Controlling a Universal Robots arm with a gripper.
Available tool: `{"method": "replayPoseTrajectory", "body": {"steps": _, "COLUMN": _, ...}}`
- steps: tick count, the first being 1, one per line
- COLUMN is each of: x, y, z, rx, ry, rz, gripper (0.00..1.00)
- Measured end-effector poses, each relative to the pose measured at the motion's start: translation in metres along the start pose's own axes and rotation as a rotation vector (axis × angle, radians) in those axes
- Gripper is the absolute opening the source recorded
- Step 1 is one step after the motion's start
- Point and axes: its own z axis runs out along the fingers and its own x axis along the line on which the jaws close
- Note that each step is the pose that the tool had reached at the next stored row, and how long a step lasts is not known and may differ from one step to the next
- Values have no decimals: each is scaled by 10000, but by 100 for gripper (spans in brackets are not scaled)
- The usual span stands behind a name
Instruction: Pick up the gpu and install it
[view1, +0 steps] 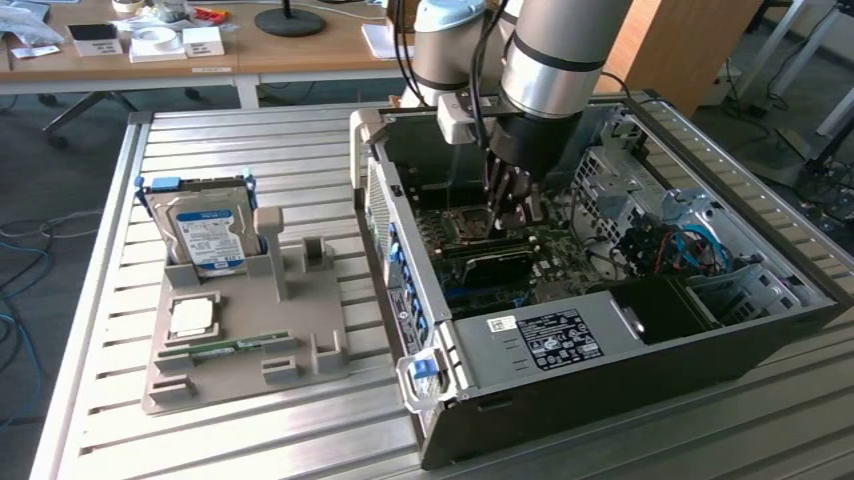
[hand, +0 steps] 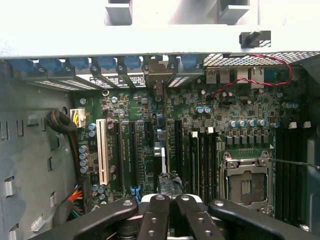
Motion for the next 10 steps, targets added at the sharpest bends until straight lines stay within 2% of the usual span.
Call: {"method": "replayPoseTrajectory", "body": {"steps": 10, "x": -59, "y": 4, "z": 20, "rx": -7, "ry": 0, "rz": -170, "gripper": 11}}
